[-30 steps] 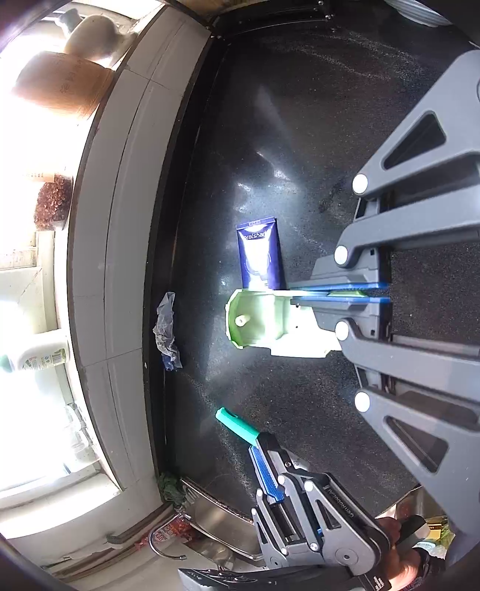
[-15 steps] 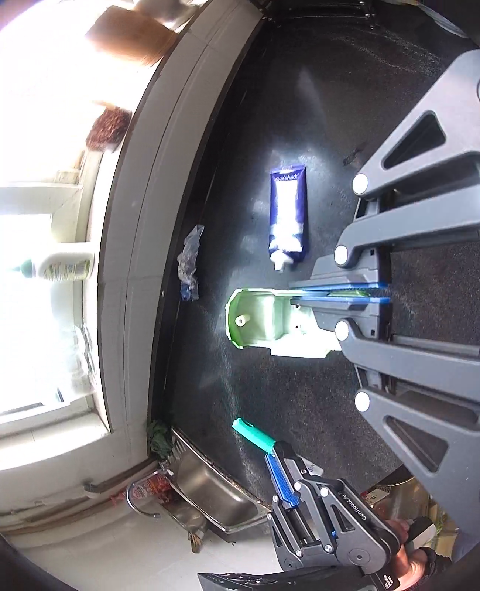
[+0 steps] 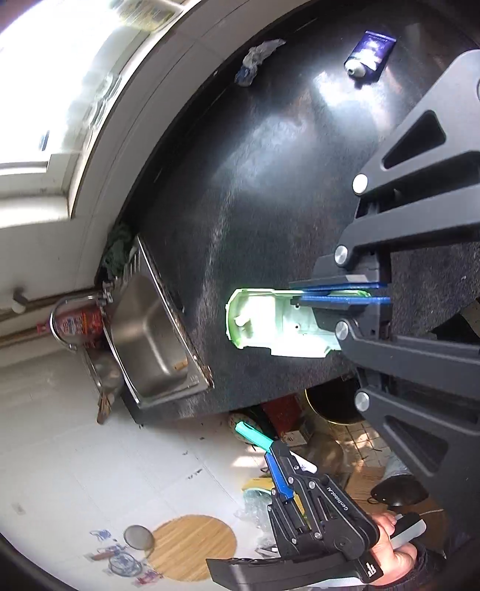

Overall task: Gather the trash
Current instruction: 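Carry the marker and green box with both tools to the trash bin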

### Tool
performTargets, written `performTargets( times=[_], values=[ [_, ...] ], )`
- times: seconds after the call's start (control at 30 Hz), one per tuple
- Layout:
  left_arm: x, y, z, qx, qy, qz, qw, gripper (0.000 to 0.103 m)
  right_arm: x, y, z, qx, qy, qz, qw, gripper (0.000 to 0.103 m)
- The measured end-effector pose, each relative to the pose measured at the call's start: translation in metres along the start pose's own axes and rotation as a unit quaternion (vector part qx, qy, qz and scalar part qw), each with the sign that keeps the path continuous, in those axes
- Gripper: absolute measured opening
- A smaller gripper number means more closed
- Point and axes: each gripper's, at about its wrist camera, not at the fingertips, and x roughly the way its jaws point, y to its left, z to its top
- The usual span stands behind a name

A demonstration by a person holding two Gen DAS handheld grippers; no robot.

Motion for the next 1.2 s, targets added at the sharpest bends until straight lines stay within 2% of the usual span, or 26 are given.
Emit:
performTargets(
  times=[0.23, 0.33, 0.5, 0.77, 0.93, 1.2],
  values=[
    [-0.012, 0.083, -0.052, -0.096, 0.021, 0.049, 0.9939, 0.013, 0.052, 0.102, 0.015, -0.082, 0.039, 0.083, 0.992, 0.004],
    [-0.012, 0.105, -0.071, -0.12, 0.033, 0.063, 0.9903, 0.013, 0.073, 0.138, 0.011, -0.102, 0.06, 0.109, 0.987, 0.004],
    [-0.002, 0.129, -0.097, -0.15, 0.047, 0.064, 0.9855, 0.013, 0.109, 0.181, -0.001, -0.12, 0.089, 0.128, 0.98, 0.004],
    [0.035, 0.144, -0.128, -0.174, 0.061, 0.05, 0.9816, 0.013, 0.163, 0.214, -0.017, -0.12, 0.115, 0.124, 0.978, 0.004],
    [0.07, 0.154, -0.147, -0.175, 0.095, 0.053, 0.9785, 0.013, 0.194, 0.217, -0.031, -0.118, 0.138, 0.114, 0.977, 0.004],
    [0.092, 0.16, -0.159, -0.177, 0.116, 0.049, 0.976, 0.013, 0.224, 0.215, -0.047, -0.119, 0.172, 0.098, 0.973, 0.004]
  ],
)
